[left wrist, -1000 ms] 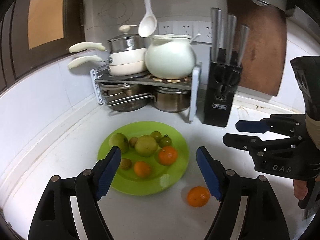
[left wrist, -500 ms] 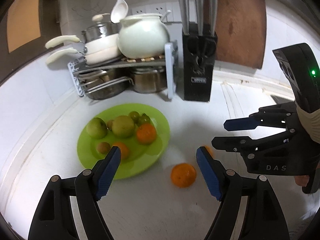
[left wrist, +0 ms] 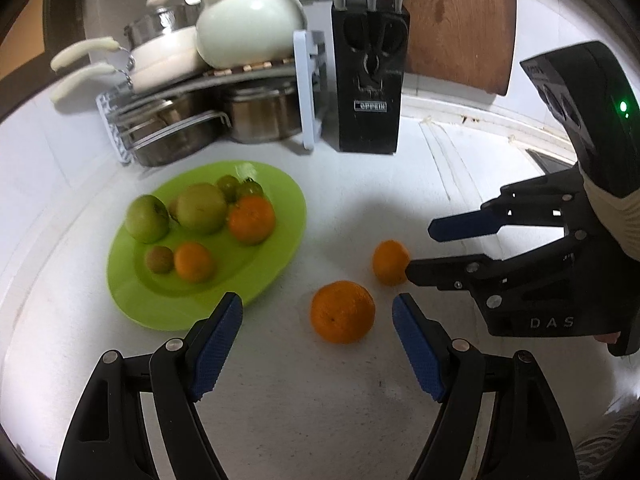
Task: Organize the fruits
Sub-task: 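Grasp the large orange with the left tool while the right tool grasps the tangerine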
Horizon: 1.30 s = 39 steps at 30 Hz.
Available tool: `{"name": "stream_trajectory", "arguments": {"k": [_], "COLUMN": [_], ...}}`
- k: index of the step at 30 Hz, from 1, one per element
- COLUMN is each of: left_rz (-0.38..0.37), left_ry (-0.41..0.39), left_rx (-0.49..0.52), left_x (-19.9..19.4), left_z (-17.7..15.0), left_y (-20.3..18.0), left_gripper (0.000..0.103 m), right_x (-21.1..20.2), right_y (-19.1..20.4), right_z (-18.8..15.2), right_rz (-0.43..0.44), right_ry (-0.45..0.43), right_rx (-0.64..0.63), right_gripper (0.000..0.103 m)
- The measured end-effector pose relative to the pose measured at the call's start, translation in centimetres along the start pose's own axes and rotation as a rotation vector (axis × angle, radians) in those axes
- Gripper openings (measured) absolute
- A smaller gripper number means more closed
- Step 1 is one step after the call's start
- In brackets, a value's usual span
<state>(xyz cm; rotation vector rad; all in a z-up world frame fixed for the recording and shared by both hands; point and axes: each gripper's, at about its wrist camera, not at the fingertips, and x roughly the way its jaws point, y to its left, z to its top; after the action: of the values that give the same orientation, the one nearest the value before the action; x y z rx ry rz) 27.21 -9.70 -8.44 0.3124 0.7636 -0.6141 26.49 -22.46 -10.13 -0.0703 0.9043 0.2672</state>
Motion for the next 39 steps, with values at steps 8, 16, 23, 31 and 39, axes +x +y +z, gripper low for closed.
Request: {"name": "stream_trajectory", "arguments": {"k": [8, 16, 23, 31, 39], "left_rz": [-0.050, -0.078, -0.109, -0.054, -0.025], "left_ry": [0.036, 0.056, 0.068, 0.051, 0.042], "left_rx": [-0.029, -0.052, -0.076, -0.095, -0.125], "left_x": [1.4, 2.4, 2.8, 1.7, 1.4], "left_z": [-0.2, 0.0, 0.0, 0.1, 0.0], "left_y": [0.0, 0.2, 0.4, 0.9, 1.5], "left_gripper": [0.070, 0.058, 0.041, 0.041, 0.041], "right_x": [1.0, 1.4, 1.9, 2.6, 3.2], "right_y": [-0.3, -0.5, -0.6, -0.2, -0.2], "right_z": [-0.1, -0.2, 0.1, 0.5, 0.9], "right_rz": [0.016, 0.027, 0.044, 0.055, 0.055], "right_ry": [0.026, 0.037, 0.042, 0.042, 0.050], "right_rx": [-0.011, -0.006, -0.003, -0.001, 0.005], "right_gripper": [0.040, 0.040, 0.041, 0.041, 0.041]}}
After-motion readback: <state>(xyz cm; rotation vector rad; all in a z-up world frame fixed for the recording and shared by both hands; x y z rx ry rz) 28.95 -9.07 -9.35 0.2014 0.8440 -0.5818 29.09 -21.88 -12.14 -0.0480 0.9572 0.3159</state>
